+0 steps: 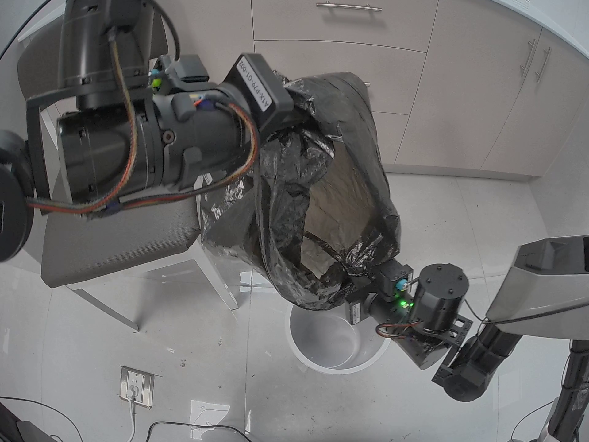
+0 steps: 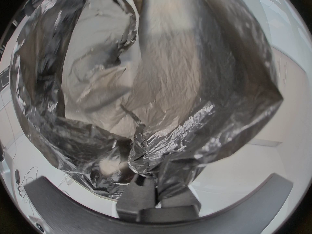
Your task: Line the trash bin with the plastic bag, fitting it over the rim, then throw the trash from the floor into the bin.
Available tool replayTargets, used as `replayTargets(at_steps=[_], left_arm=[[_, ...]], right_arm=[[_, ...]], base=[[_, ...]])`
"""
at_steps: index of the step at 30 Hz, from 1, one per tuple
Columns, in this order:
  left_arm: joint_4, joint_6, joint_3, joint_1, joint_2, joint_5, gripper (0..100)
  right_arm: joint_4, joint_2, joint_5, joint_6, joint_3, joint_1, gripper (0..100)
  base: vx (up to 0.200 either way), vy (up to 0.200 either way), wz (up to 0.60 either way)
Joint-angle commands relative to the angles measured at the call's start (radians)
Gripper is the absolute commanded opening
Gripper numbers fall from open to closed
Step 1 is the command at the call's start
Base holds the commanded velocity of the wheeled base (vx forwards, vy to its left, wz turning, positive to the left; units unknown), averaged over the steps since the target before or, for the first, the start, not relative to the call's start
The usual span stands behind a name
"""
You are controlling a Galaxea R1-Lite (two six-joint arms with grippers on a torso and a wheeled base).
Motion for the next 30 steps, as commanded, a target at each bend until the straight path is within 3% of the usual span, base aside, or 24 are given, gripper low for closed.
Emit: replayTargets(at_steps=[1, 6, 13, 14, 15, 20, 24, 30], left_arm=[[-0.065, 0.001, 0.123, 0.022, -0.03, -0.029, 0], [-0.163, 0.001, 0.248, 0.033, -0.019, -0.112, 0], [-0.257, 0.001, 0.335, 0.021, 0.089, -0.141, 0], [-0.257, -0.001, 0.335, 0.019, 0.095, -0.141, 0], [-0.257, -0.001, 0.338, 0.007, 0.121, -0.141, 0], [-0.269, 0.001, 0.36, -0.02, 0.193, -0.147, 0], [-0.352, 0.002, 0.381, -0.022, 0.245, -0.181, 0], [-0.416, 0.001, 0.383, -0.019, 0.271, -0.187, 0]], right_arm=[[-0.018, -0.161, 0.076, -0.024, 0.125, -0.08, 0], [0.157, -0.289, 0.102, -0.01, 0.166, -0.113, 0], [0.674, -0.513, 0.261, 0.093, 0.142, -0.086, 0], [0.689, -0.517, 0.27, 0.098, 0.142, -0.086, 0], [0.758, -0.529, 0.321, 0.118, 0.142, -0.086, 0], [0.807, -0.529, 0.335, 0.111, 0.151, -0.096, 0], [0.832, -0.535, 0.274, 0.05, 0.151, -0.126, 0], [0.83, -0.536, 0.269, 0.03, 0.15, -0.15, 0]], base=[[0.0, 0.0, 0.0], [0.0, 0.0, 0.0], [0.0, 0.0, 0.0], [0.0, 0.0, 0.0], [0.0, 0.0, 0.0], [0.0, 0.0, 0.0], [0.0, 0.0, 0.0], [0.0, 0.0, 0.0]])
